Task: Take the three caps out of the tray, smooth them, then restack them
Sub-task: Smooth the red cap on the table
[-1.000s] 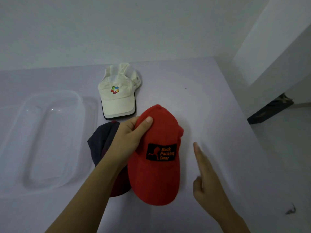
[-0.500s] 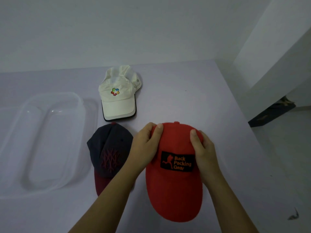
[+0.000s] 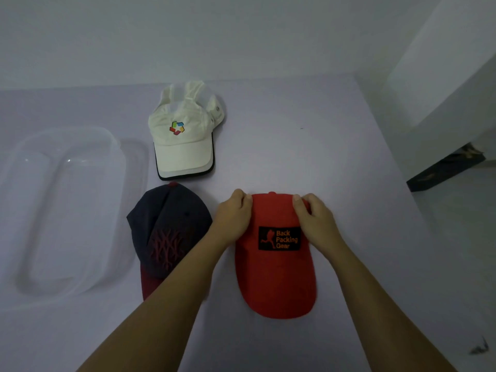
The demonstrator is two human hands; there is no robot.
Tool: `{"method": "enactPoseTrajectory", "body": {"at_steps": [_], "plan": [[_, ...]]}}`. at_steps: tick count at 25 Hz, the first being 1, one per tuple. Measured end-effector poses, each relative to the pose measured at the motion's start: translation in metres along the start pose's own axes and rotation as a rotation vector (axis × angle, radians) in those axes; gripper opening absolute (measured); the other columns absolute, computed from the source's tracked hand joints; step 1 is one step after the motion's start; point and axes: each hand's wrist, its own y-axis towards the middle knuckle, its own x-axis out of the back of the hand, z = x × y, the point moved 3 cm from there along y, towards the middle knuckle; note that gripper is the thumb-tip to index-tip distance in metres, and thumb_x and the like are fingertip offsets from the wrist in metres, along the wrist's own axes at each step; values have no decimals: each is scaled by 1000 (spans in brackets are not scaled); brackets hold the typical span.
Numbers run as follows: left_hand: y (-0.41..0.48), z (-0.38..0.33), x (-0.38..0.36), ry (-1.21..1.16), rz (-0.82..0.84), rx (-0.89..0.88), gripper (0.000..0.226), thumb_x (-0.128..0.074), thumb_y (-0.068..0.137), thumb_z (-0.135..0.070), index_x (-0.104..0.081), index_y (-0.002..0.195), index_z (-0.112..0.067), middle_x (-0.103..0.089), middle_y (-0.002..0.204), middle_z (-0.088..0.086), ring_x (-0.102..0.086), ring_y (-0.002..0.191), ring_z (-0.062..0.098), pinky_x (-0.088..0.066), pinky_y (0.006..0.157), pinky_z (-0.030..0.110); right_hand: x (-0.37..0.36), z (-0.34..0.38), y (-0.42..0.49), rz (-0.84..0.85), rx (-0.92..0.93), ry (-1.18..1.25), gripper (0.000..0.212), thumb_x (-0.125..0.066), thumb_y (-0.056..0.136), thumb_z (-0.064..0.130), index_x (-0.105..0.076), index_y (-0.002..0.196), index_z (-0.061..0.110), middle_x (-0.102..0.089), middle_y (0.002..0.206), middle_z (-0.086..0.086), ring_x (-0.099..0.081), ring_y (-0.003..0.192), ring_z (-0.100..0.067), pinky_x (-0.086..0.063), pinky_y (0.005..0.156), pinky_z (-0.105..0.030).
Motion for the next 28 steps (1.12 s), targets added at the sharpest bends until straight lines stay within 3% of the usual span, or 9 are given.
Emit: {"method": "enactPoseTrajectory", "body": {"at_steps": [3, 9, 11, 13, 15, 17, 21, 25, 28], "plan": [[3, 1, -1, -19, -58, -15, 28, -31, 99, -27, -47, 89, -7, -49, 68, -2, -45, 61, 12, -36, 55, 26, -4, -1, 12, 150, -61, 126, 26, -40, 96, 37, -57, 96, 18, -61, 91, 5, -56, 81, -7, -44, 70, -22], [8, 1, -1, -32, -155, -3, 25, -31, 98, -21, -45, 82, -7, -49, 71, 2, -44, 63, 15, -33, 56, 31, -2, 3, 29, 187, -132, 229, 14, -49, 94, 33, -57, 88, 24, -60, 93, 5, -57, 88, -12, -43, 74, -24], [10, 0, 3, -31, -145, 22, 25, -33, 95, -18, -46, 75, -10, -48, 72, 2, -43, 65, 16, -32, 55, 29, -2, 4, 29, 215, -168, 234, 28, -45, 93, 46, -57, 101, 22, -59, 101, 6, -57, 95, -12, -42, 81, -25], [13, -7, 7, 19, -114, 14, 33, -34, 93, -16, -34, 60, -14, -40, 63, 0, -35, 59, 16, -29, 55, 30, -3, 7, 31, 266, -180, 140, 48, -35, 92, 55, -60, 107, 16, -61, 100, 3, -58, 96, -15, -43, 87, -30], [16, -15, 7, 48, -85, 13, 35, -34, 93, -18, -31, 58, -13, -38, 58, 0, -34, 55, 14, -28, 54, 31, -5, 12, 33, 280, -109, 52, 52, -34, 95, 47, -62, 95, 3, -64, 90, -8, -60, 86, -22, -46, 83, -37], [16, -20, 4, 76, -63, -8, 32, -34, 94, -21, -35, 62, -12, -44, 60, 1, -39, 57, 17, -32, 56, 32, -6, 18, 34, 266, -77, 39, 42, -35, 98, 33, -60, 91, -1, -59, 81, -7, -55, 76, -19, -45, 74, -34], [19, -14, 2, 201, -81, -49, 30, -28, 97, -22, -34, 68, -15, -46, 65, 0, -43, 57, 18, -35, 57, 35, -7, 23, 34, 231, -35, -52, 38, -33, 99, 30, -45, 67, 13, -45, 63, 4, -41, 57, -9, -33, 55, -24], [21, -10, 1, 267, -117, -89, 26, -26, 97, -20, -38, 77, -10, -47, 64, 1, -44, 54, 21, -28, 51, 32, -7, 18, 32, 157, -10, -100, 44, -35, 97, 39, -36, 60, 16, -41, 59, 3, -39, 56, -13, -32, 56, -29], [18, -12, 4, 147, -123, -45, 26, -28, 98, -24, -43, 83, -8, -50, 64, 1, -50, 65, 25, -35, 61, 34, -6, 16, 31, 153, -57, 65, 41, -30, 98, 44, -51, 75, 17, -50, 72, 7, -47, 69, -9, -37, 67, -27]]}}
